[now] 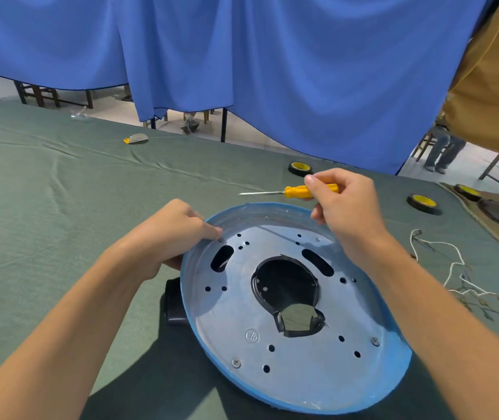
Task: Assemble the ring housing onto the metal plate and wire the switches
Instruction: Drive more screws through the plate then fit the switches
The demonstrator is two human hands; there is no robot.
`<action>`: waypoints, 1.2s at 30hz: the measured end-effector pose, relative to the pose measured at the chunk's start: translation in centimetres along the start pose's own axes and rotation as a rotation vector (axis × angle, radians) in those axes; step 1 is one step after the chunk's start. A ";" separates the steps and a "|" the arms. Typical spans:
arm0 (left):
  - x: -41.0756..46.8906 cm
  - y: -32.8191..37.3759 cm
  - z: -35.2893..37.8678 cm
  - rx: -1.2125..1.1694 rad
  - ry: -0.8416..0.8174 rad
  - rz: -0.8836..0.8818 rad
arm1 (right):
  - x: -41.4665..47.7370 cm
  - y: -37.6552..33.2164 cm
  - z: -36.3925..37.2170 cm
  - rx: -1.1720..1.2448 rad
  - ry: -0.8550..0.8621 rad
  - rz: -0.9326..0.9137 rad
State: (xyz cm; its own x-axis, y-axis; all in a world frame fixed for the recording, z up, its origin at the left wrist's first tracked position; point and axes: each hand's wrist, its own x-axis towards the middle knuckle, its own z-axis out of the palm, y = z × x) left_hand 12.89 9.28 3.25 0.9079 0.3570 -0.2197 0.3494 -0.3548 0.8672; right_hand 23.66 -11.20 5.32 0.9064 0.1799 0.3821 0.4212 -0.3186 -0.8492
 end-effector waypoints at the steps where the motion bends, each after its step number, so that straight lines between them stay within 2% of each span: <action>1: -0.1 0.0 0.0 -0.016 -0.024 -0.016 | 0.0 0.1 -0.4 0.038 0.028 0.018; 8: -0.6 0.1 0.4 -0.288 -0.221 -0.127 | -0.6 1.2 -4.0 0.213 0.171 0.075; 16: -0.6 0.3 0.5 -0.324 -0.242 -0.171 | -2.8 2.8 -6.7 0.282 0.254 0.143; 22: -0.9 0.2 0.5 -0.370 -0.291 -0.180 | -3.9 2.8 -6.4 0.228 0.221 0.113; 28: -1.0 -0.2 0.4 -0.396 -0.279 -0.194 | -4.1 2.7 -5.6 0.192 0.236 0.089; 36: -1.0 0.4 0.3 -0.311 -0.187 -0.238 | -3.5 3.0 -5.3 0.203 0.260 0.118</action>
State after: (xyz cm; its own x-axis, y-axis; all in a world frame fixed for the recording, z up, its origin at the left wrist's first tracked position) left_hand 12.16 8.52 3.66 0.8465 0.2243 -0.4828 0.4943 0.0057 0.8693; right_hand 21.92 -17.73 3.34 0.9370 -0.0988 0.3351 0.3222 -0.1266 -0.9382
